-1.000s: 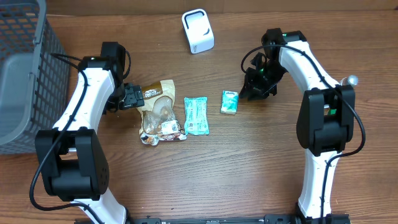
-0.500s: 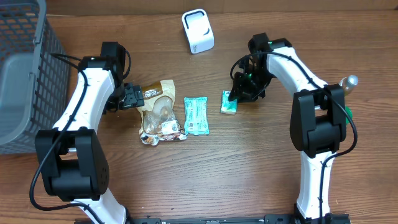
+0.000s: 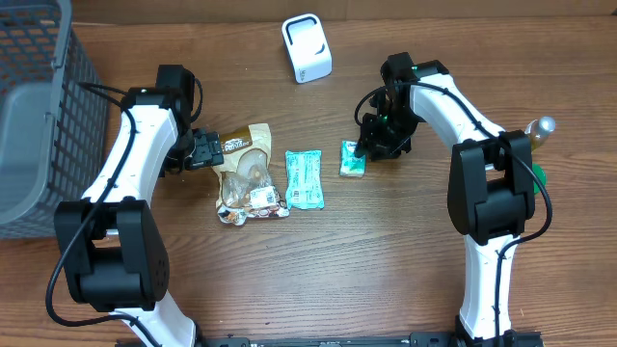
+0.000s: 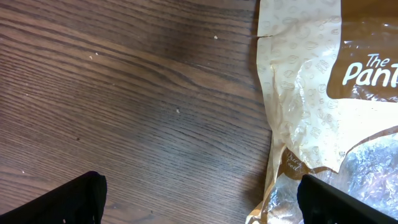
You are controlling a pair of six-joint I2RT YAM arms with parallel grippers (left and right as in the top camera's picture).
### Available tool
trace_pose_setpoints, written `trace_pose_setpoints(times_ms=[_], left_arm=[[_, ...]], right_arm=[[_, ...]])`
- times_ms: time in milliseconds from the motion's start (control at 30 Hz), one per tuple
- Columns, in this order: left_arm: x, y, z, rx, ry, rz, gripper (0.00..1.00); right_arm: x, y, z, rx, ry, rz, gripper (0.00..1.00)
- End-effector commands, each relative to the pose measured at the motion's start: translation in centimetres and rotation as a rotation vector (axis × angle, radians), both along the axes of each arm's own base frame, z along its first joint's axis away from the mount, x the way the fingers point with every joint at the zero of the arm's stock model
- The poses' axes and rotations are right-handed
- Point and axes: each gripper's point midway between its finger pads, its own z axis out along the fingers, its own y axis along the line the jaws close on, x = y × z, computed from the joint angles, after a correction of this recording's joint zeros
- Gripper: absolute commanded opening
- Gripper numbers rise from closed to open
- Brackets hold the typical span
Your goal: Scan the item barcode
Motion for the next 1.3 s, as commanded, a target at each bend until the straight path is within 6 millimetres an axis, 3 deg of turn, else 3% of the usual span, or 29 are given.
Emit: trace_pose_setpoints(times_ms=[0, 133, 233, 633, 700, 767, 800, 1067, 1267], left_arm=[[0.4, 0.3, 0.2, 0.011, -0.006, -0.015, 0.99], [0.4, 0.3, 0.2, 0.011, -0.006, -0.015, 0.99], [0.4, 0.3, 0.2, 0.011, -0.006, -0.015, 1.00], [0.4, 0.3, 0.2, 0.011, -0.006, -0.015, 1.00], [0.4, 0.3, 0.2, 0.011, -0.006, -0.015, 1.00], [0.4, 0.3, 0.2, 0.011, -0.007, -0.015, 1.00], [0.4, 0.3, 0.2, 0.011, -0.007, -0.015, 1.00], [0.4, 0.3, 0.2, 0.011, -0.006, -0.015, 1.00], [0.4, 0.3, 0.2, 0.011, -0.006, -0.015, 0.99]], right_arm=[[-0.2, 0.0, -0.4, 0.000, 0.014, -0.006, 0.43], [-0.8, 0.7, 0.0, 0.046, 0.046, -0.009, 0.53], [-0.8, 0.7, 0.0, 0.046, 0.044, -0.009, 1.00], [0.5, -0.3, 1.2, 0.175, 0.052, -0.090, 0.98], [0.7, -0.8, 1.7, 0.223, 0.067, -0.123, 0.78], [0.6, -1.3, 2.4, 0.286, 0.098, -0.161, 0.65], [0.5, -1.8, 2.8, 0.317, 0.101, -0.155, 0.52], [-1.0, -2.2, 2.0, 0.236, 0.097, -0.047, 0.55], [-1.3, -0.5, 1.5, 0.196, 0.075, 0.017, 0.55]])
